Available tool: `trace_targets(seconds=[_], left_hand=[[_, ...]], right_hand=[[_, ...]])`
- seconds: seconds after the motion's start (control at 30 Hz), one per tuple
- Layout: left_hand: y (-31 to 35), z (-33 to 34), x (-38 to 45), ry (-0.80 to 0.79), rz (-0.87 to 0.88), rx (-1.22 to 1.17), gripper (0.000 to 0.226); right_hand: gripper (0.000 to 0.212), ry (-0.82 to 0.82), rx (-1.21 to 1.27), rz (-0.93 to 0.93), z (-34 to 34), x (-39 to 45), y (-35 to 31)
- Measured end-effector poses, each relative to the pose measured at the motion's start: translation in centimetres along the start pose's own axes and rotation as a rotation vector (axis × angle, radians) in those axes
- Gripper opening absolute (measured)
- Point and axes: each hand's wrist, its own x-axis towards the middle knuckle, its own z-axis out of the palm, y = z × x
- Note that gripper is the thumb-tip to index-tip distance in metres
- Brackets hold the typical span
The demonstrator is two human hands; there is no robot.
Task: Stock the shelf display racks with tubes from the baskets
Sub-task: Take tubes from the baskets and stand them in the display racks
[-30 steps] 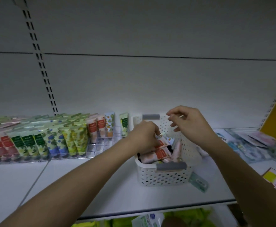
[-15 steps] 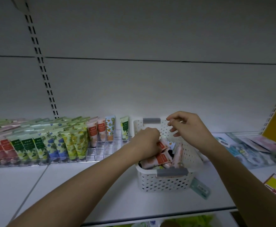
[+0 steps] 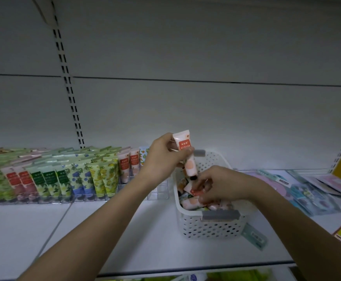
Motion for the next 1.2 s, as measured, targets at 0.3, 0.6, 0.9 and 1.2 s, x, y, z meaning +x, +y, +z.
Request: trace_targets(seconds=[0.3,0.6,0.9,1.2], left_hand=[[0.9,-1.3,-1.1,-0.021,0.029,-0.045,0.022],[1.1,-5.1,-1.4,0.051,0.064,-0.046,0.023],[1.0,-11.2,-0.4,0.157,0.061,-0.067,0.012],[-0.5,-15.3,-0.2,0.263,0.039,-0.125,0.02]], right_hand=[[0.03,-0.027,-0.144,0.027,1.6,0.9,0.5],[0.022,0.163,0.048,-0.016,-0.9,-0.3,0.0],[0.026,0.437,0.556,-0.149,-2.3,1.2,-2.1],[0.005,0.468,0.768,-0.198,-1.4,6.9,-6.9]])
